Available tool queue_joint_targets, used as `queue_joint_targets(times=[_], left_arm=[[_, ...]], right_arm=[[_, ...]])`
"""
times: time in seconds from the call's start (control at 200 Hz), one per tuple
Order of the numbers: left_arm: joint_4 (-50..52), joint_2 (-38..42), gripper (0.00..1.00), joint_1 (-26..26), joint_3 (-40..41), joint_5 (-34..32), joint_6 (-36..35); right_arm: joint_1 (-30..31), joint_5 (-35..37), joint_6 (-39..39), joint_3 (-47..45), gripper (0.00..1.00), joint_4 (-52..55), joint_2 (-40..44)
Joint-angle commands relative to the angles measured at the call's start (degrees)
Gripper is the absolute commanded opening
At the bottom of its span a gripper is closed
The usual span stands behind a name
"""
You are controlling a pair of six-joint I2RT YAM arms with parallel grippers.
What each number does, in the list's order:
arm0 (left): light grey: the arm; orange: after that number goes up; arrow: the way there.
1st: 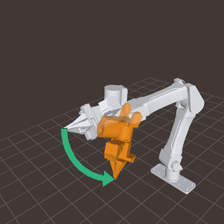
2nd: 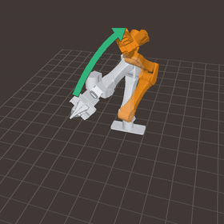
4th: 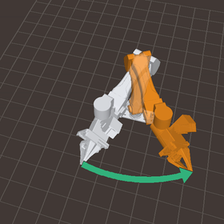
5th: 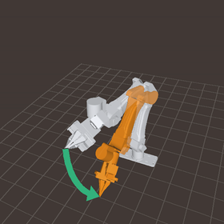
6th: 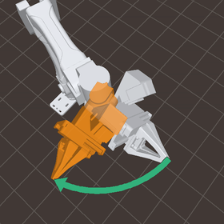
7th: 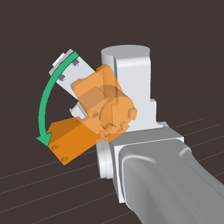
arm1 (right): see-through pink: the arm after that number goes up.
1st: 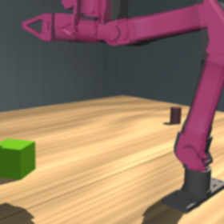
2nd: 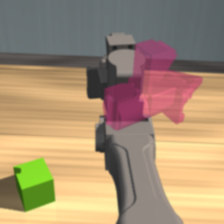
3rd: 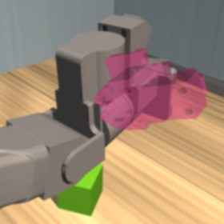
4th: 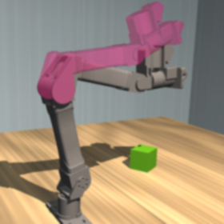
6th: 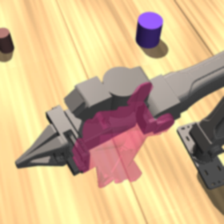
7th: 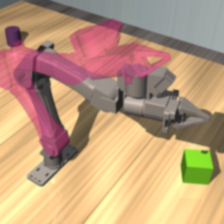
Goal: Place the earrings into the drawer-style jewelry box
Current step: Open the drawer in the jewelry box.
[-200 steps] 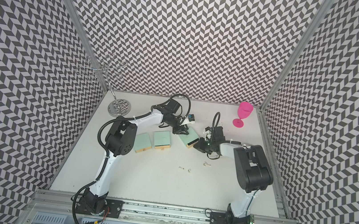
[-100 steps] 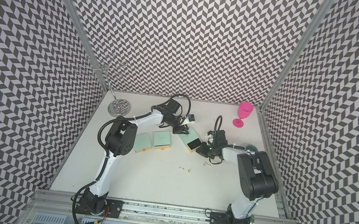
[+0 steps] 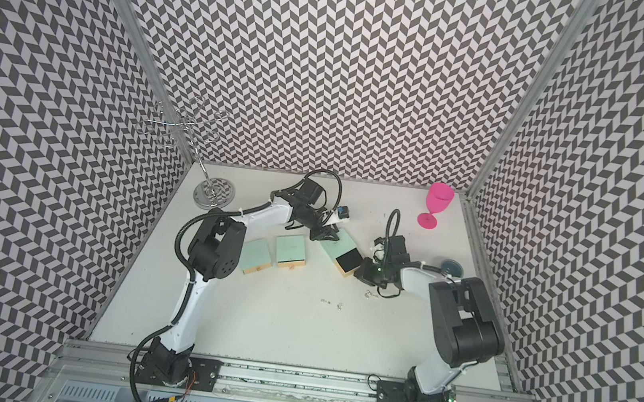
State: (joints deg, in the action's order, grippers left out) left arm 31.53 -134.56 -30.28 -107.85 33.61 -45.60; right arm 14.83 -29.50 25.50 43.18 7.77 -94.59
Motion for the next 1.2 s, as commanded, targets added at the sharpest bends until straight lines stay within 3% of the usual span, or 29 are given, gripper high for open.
queue_joint_targets(times=[0.0,0.496,0.806,1.192], left_arm=[[3.8,-1.9,0.35,-0.2,2.2,-4.5,-1.6],[3.1,-0.5,0.38,-0.2,2.3,-4.1,-2.1],[1.6,1.3,0.50,-0.2,2.1,-3.7,-1.4],[2.2,5.5,0.57,0.0,2.4,-2.4,-2.1]], right_arm=[[-0.1,1.1,-0.4,-0.8,0.00,0.3,2.1],[-0.2,2.0,-2.5,0.7,0.00,2.8,2.0],[-0.1,2.3,-3.0,2.0,0.30,2.5,4.1],[-0.1,3.4,-7.0,4.4,0.32,11.6,9.7]])
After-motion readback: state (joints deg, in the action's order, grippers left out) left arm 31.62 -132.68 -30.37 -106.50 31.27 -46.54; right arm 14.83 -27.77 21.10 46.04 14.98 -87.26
